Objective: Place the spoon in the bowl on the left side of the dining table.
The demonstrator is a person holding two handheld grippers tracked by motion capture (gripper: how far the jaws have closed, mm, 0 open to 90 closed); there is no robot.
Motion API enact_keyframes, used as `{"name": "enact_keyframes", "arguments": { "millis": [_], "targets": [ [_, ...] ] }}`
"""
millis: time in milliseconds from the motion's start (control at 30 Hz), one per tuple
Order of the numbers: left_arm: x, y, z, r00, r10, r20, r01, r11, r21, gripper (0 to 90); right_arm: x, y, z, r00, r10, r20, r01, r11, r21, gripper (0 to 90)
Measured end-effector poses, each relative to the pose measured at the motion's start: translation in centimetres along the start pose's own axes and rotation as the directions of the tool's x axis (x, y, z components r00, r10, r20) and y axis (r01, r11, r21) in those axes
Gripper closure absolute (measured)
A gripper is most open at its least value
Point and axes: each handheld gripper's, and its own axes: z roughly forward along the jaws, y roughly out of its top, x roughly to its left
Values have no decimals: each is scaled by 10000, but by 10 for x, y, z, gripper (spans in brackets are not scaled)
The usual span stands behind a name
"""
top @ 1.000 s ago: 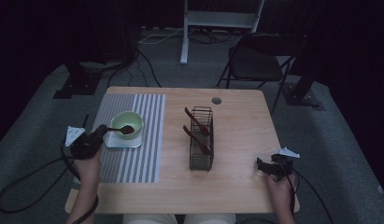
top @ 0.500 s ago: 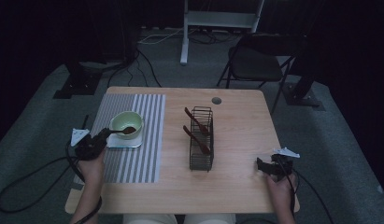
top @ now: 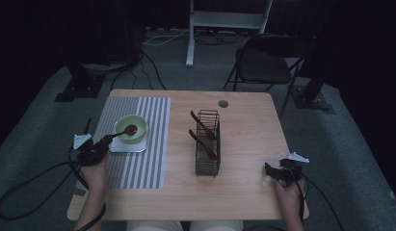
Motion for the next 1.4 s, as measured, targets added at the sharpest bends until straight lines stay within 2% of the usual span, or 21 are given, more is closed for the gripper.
{"name": "enact_keyframes", "arguments": {
  "millis": [200, 267, 300, 400, 467, 567, 600, 667, 700, 800, 833, 900, 933, 967, 1033, 1200, 1267, 1300, 1333, 1367, 1400],
  "targets": [
    [2, -2, 2, 9999, -160, -5, 160, 9998, 89, 778, 0, 0, 0, 10000, -1, 0, 1, 10000, 1, 119],
    [3, -2, 3, 9995, -94, 309, 90, 9999, 118, 752, 0, 0, 0, 10000, -1, 1, 1, 10000, 0, 119],
    [3, -2, 3, 9995, -94, 309, 90, 9999, 118, 751, 0, 0, 0, 10000, -2, 0, 2, 10000, 0, 119],
    [-1, 1, 3, 9964, 164, 833, -179, 9997, 170, 648, 0, 0, 0, 10000, -2, 0, 2, 10000, -1, 119],
    [-3, 1, 4, 9945, 356, 988, -381, 9990, 234, 601, 0, 0, 0, 10000, -3, 2, 3, 10000, 0, 119],
    [-6, 1, 5, 9936, 524, 1004, -566, 9976, 392, 481, 0, 0, 0, 10000, -3, 2, 3, 10000, 1, 119],
    [-8, 1, 4, 9956, 603, 712, -632, 9973, 385, 423, 0, 0, 0, 10000, -1, 2, 1, 10000, 0, 119],
    [-8, 1, 4, 9959, 521, 740, -549, 9978, 364, 387, 0, 0, 0, 10000, -6, 1, 6, 10000, 2, 119],
    [-7, 1, 2, 9976, 493, 496, -507, 9983, 281, 367, 0, 0, 0, 10000, -4, 2, 4, 10000, 0, 119],
    [-7, 1, 0, 9977, 560, 383, -573, 9979, 316, 290, 0, 0, 0, 10000, -2, 1, 2, 10000, 1, 119],
    [-8, 1, -1, 9976, 631, 294, -643, 9972, 390, 290, 0, 0, 0, 10000, -3, 1, 3, 10000, 1, 119],
    [-7, 2, -2, 9963, 752, 407, -777, 9949, 642, 185, 0, 0, 0, 10000, -6, 1, 6, 10000, 0, 119],
    [-7, 2, -4, 9944, 979, 396, -1007, 9918, 790, 160, 0, 0, 0, 10000, -6, 2, 6, 10000, 2, 119],
    [-7, 2, -5, 9935, 1097, 293, -1117, 9905, 799, 160, 0, 0, 0, 10000, -3, 0, 3, 10000, 0, 119],
    [-6, 3, -6, 9928, 1186, 178, -1196, 9897, 791, 82, 0, 0, 0, 10000, -5, 0, 5, 10000, 2, 119],
    [-3, 0, -12, 9911, 1318, 199, -1330, 9876, 837, 82, 0, 0, 0, 10000, -6, 1, 6, 10000, 1, 119],
    [-2, -3, -14, 9884, 1510, 180, -1520, 9846, 870, 79, 0, 0, 0, 10000, -5, 1, 5, 10000, 0, 120],
    [-2, -5, -14, 9866, 1620, 216, -1633, 9823, 922, 19, 0, 0, 0, 10000, -7, 0, 7, 10000, -1, 119],
    [-2, -7, -14, 9862, 1592, 462, -1634, 9804, 1099, 19, 0, 0, 0, 10000, -7, 0, 7, 10000, -1, 119],
    [-2, -11, -14, 9839, 1748, 368, -1781, 9762, 1236, 4, 0, 0, 0, 10000, -12, 2, 12, 10000, 8, 120],
    [-1, -13, -15, 9845, 1702, 421, -1741, 9775, 1194, 3, 0, 0, 0, 10000, -9, 3, 9, 10000, 8, 119]
  ]
}}
